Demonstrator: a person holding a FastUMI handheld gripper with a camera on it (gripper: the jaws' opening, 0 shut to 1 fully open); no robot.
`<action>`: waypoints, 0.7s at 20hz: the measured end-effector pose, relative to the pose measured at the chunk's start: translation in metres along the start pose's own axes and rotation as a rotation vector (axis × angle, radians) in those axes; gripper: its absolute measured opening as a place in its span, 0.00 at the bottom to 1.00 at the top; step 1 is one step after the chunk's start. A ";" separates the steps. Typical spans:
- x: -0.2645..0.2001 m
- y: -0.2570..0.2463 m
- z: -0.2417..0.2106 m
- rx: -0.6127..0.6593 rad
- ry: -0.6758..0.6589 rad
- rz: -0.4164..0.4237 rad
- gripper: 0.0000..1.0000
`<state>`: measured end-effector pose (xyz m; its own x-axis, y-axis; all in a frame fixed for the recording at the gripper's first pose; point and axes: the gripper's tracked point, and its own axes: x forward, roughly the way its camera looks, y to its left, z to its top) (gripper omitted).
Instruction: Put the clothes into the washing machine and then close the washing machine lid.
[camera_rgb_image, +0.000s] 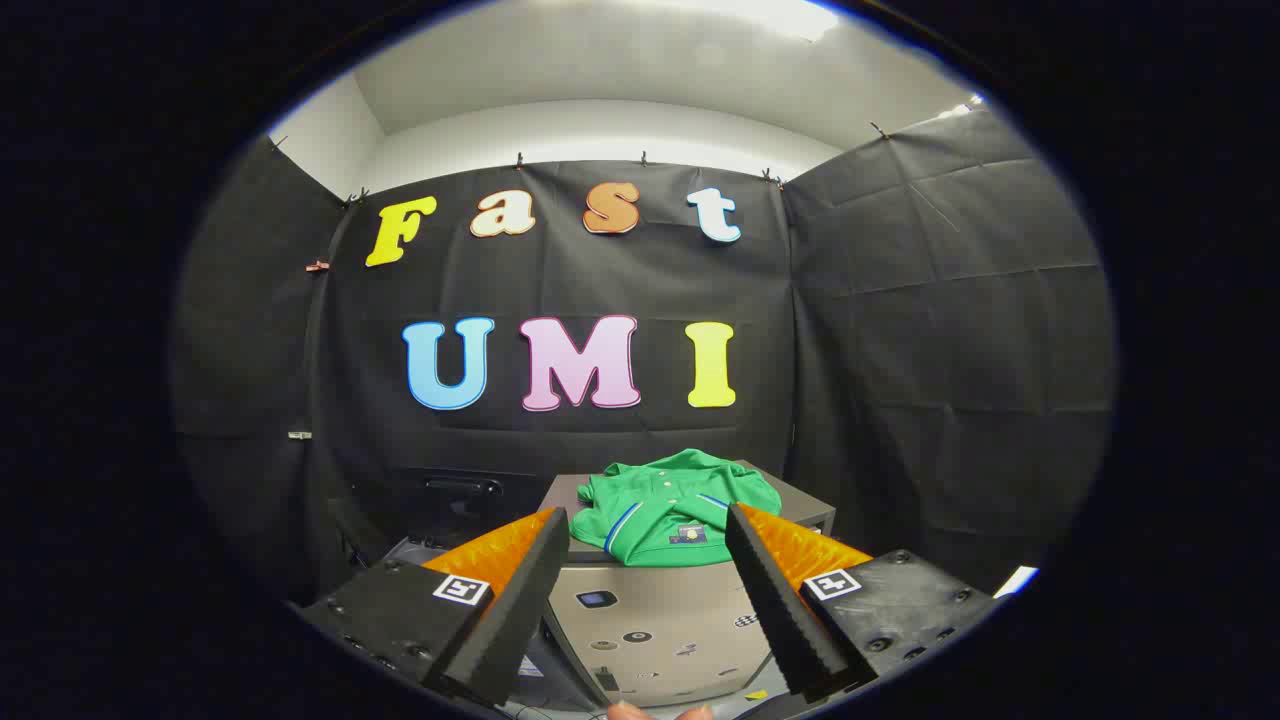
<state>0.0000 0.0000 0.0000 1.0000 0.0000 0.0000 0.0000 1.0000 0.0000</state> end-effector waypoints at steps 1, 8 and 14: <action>0.000 0.000 0.000 0.001 0.000 0.000 0.98; 0.002 0.004 -0.007 0.018 0.015 0.013 0.98; 0.003 0.003 -0.009 0.010 0.017 0.017 0.98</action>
<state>0.0026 0.0030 -0.0087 0.9997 0.0175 -0.0168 -0.0173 0.9998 0.0106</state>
